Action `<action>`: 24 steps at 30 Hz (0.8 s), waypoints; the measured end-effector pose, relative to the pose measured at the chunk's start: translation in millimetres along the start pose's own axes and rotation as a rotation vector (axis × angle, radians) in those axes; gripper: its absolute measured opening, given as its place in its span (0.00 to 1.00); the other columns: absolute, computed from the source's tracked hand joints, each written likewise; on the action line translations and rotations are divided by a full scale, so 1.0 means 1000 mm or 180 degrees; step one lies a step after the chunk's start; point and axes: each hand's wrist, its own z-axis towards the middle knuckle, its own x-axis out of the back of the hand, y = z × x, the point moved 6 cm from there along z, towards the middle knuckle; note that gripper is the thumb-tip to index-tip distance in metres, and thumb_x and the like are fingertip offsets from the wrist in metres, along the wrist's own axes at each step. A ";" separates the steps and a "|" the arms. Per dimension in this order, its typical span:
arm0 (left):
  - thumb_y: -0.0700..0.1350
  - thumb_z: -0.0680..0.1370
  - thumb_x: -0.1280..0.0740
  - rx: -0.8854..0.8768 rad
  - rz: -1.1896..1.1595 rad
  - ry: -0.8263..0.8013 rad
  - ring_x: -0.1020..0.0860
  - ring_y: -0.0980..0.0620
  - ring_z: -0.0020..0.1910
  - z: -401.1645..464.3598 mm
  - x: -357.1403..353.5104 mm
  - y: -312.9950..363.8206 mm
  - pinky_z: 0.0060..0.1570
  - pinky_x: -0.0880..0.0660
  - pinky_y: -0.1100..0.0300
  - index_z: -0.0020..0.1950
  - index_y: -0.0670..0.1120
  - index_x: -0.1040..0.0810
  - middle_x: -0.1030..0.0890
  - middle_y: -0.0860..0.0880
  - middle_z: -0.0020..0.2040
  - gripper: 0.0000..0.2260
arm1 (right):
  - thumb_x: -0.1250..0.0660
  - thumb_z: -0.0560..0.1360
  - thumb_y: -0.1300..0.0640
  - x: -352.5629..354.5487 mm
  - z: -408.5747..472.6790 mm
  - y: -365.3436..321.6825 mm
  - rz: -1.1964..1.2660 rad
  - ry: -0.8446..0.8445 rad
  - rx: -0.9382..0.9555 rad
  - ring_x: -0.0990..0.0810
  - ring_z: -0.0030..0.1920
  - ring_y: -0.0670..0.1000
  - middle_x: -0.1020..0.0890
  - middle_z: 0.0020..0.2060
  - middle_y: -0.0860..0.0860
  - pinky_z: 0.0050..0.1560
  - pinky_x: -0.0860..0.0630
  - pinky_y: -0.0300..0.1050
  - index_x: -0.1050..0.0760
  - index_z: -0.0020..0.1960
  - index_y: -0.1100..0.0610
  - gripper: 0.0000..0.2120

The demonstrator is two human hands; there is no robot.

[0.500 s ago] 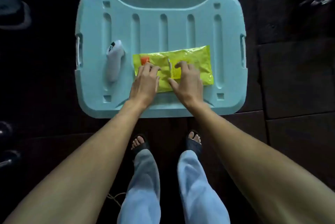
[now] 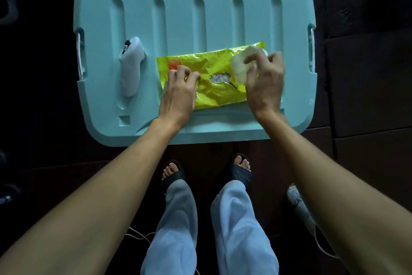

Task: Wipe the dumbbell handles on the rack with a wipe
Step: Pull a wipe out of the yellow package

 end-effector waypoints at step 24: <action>0.38 0.78 0.33 0.0085 0.0085 -0.0130 0.28 0.40 0.58 0.002 -0.002 0.000 0.54 0.25 0.49 0.64 0.43 0.24 0.27 0.40 0.60 0.15 | 0.39 0.75 0.40 -0.043 0.003 -0.025 -0.1424 -0.1213 0.1760 0.24 0.56 0.62 0.19 0.50 0.52 0.56 0.40 0.56 0.15 0.47 0.51 0.19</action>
